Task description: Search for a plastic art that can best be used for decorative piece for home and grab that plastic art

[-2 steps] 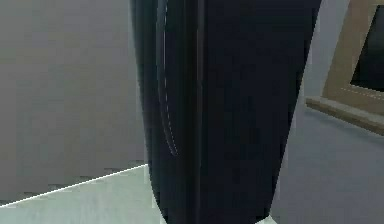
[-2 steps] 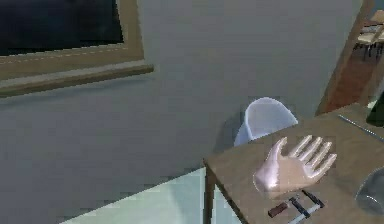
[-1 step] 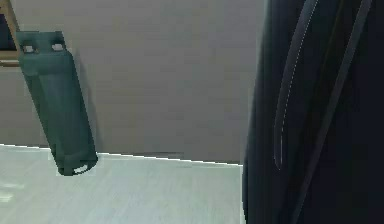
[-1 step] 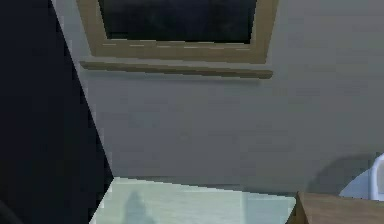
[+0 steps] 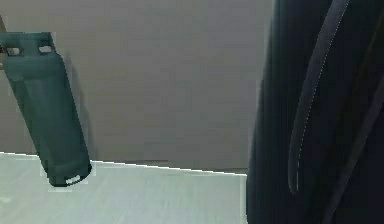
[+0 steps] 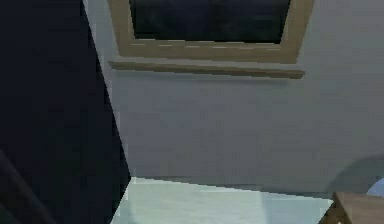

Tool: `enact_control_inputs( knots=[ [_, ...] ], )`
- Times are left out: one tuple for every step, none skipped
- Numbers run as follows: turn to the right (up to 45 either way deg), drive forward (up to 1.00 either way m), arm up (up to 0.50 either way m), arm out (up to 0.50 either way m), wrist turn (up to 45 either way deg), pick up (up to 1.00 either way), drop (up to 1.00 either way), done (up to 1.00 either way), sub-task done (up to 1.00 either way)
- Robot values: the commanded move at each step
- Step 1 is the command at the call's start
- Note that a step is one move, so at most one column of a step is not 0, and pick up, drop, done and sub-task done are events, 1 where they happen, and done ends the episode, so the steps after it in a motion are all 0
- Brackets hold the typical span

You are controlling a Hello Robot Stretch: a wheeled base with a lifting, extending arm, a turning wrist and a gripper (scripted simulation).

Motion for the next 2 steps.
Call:
enact_control_inputs(
  knots=[
    [45.0, 0.0, 0.0, 0.0, 0.0, 0.0, 0.0, 0.0, 0.0],
    [39.0, 0.0, 0.0, 0.0, 0.0, 0.0, 0.0, 0.0, 0.0]
  ],
)
